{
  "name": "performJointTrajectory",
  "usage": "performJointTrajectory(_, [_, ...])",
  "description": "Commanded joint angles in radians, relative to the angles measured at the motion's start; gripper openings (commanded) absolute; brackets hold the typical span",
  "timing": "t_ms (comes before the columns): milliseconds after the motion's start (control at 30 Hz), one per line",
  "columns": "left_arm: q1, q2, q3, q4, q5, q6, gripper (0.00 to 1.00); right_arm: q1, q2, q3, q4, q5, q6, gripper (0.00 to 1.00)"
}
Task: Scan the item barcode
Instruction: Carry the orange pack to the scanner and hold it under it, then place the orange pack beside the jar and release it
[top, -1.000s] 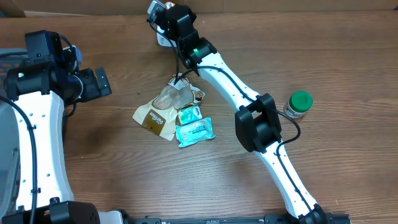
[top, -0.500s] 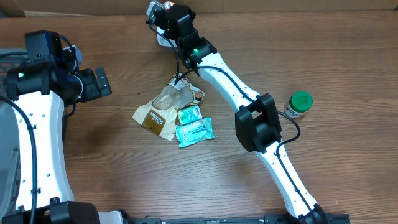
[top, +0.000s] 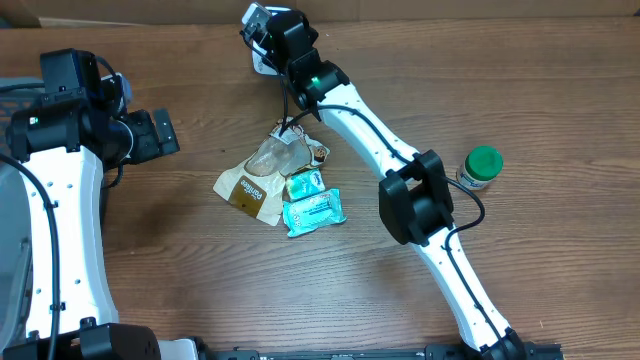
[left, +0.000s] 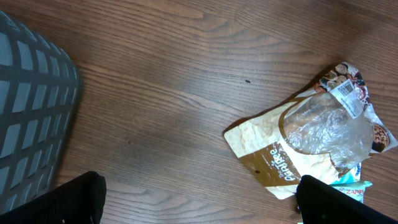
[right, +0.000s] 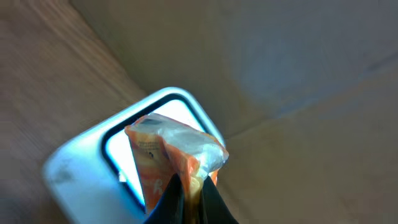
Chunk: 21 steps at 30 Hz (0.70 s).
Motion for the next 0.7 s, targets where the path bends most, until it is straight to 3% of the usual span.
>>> performJointTrajectory(0, [-0.007, -0.006, 0.006, 0.001, 0.003, 0.012, 1.00, 0.007, -0.187, 0.014, -0.050, -0.060, 0.260, 0.04])
performJointTrajectory(267, [-0.007, -0.006, 0.006, 0.001, 0.003, 0.012, 1.00, -0.004, -0.420, 0.014, -0.410, -0.190, 0.674, 0.04])
performJointTrajectory(667, [-0.007, -0.006, 0.006, 0.001, 0.003, 0.012, 1.00, -0.046, -0.587, 0.014, -1.092, -0.180, 0.845, 0.04])
